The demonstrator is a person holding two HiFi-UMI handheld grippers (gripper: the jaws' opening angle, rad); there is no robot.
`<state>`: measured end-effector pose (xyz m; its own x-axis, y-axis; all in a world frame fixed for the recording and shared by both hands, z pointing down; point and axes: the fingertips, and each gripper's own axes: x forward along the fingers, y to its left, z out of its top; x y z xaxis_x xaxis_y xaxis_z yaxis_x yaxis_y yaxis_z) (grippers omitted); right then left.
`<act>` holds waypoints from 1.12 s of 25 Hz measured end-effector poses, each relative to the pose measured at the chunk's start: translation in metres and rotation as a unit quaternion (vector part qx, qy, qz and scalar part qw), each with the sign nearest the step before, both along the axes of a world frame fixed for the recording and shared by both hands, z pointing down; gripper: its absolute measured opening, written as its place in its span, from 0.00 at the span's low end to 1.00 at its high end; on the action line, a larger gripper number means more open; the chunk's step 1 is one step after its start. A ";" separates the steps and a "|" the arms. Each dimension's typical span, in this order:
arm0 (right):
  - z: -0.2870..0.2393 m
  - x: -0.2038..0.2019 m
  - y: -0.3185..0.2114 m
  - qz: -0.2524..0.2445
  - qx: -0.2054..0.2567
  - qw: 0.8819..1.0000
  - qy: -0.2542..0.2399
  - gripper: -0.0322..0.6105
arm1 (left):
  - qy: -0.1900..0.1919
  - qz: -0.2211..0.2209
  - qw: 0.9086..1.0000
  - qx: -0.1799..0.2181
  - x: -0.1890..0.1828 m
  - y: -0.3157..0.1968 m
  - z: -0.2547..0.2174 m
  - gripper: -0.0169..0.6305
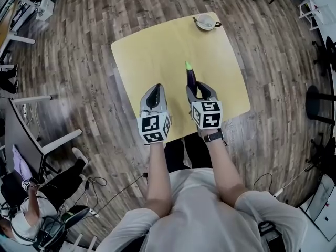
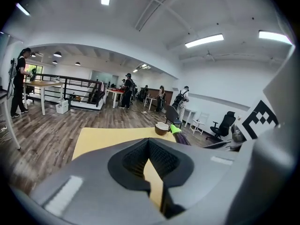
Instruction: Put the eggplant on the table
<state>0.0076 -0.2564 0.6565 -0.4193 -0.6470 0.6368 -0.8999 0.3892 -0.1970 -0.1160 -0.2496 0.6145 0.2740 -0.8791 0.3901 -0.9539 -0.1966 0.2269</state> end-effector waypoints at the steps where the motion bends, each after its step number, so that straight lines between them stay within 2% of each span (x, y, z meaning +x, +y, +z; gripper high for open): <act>1: 0.004 -0.001 -0.001 0.001 -0.003 1.000 -0.001 0.32 | -0.001 0.000 1.000 -0.003 0.000 -0.001 0.004 0.04; 15: 0.066 -0.007 -0.011 -0.005 -0.060 0.998 0.003 0.32 | -0.004 -0.009 0.999 -0.044 0.000 -0.006 0.054 0.04; 28: 0.109 -0.016 -0.030 -0.015 -0.104 0.994 0.022 0.32 | -0.009 -0.013 0.998 -0.057 0.000 -0.029 0.083 0.04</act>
